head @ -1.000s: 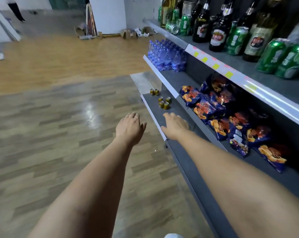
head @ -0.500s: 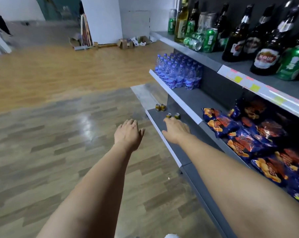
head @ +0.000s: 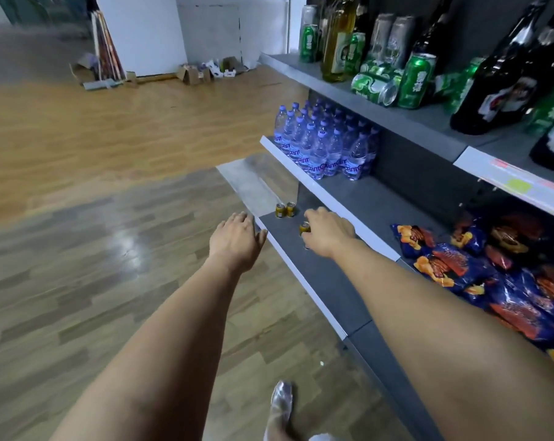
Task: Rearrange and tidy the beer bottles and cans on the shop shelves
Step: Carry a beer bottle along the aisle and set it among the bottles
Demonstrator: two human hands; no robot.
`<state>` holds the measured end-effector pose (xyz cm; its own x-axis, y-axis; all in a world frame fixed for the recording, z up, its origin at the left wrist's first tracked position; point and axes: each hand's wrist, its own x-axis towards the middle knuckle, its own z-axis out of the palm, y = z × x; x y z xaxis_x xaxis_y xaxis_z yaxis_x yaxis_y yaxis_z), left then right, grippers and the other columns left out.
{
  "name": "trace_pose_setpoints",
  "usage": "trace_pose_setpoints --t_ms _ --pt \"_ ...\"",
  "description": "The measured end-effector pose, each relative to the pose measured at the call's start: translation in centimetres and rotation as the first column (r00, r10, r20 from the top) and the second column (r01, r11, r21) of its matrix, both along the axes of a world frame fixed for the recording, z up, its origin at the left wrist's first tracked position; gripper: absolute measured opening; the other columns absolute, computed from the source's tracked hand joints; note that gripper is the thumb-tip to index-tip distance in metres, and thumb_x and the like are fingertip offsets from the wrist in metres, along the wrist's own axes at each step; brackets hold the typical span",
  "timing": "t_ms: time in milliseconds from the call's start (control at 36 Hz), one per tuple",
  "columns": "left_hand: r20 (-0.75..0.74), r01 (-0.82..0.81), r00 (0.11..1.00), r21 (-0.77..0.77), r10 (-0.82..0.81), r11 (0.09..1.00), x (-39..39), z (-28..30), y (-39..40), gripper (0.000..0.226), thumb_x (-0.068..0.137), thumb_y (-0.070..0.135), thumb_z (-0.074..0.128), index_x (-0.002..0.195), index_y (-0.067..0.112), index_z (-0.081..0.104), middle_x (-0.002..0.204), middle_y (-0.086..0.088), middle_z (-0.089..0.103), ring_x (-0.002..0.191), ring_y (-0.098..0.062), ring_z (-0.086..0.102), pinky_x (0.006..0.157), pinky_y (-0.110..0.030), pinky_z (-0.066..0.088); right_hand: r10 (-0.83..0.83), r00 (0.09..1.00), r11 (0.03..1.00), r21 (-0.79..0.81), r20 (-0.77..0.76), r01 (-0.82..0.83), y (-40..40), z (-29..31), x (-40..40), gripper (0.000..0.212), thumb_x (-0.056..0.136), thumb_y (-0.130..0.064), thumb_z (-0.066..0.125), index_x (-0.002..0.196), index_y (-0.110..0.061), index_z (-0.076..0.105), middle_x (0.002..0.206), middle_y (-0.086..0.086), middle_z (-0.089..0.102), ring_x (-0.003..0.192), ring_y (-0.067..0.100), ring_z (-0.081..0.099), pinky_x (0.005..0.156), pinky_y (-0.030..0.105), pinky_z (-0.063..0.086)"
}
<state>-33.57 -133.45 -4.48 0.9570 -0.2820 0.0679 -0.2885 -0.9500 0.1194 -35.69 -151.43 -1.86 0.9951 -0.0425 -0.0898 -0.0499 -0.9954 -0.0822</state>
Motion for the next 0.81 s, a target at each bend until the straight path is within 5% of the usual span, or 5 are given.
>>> trace_pose_setpoints --t_ms 806 --pt "0.061 0.289 0.956 -0.028 -0.287 0.957 40.5 5.5 -9.2 0.052 0.101 0.041 0.033 0.141 0.008 0.039 0.147 -0.011 0.040 0.136 -0.026 0.036 0.110 -0.036 0.030 -0.189 0.937 0.976 -0.051 0.293 0.212 -6.7 6.0 37.0 0.039 0.096 -0.022 0.047 0.135 -0.013 0.043 0.134 0.009 0.044 0.121 0.029 0.046 0.089 0.039 0.042"
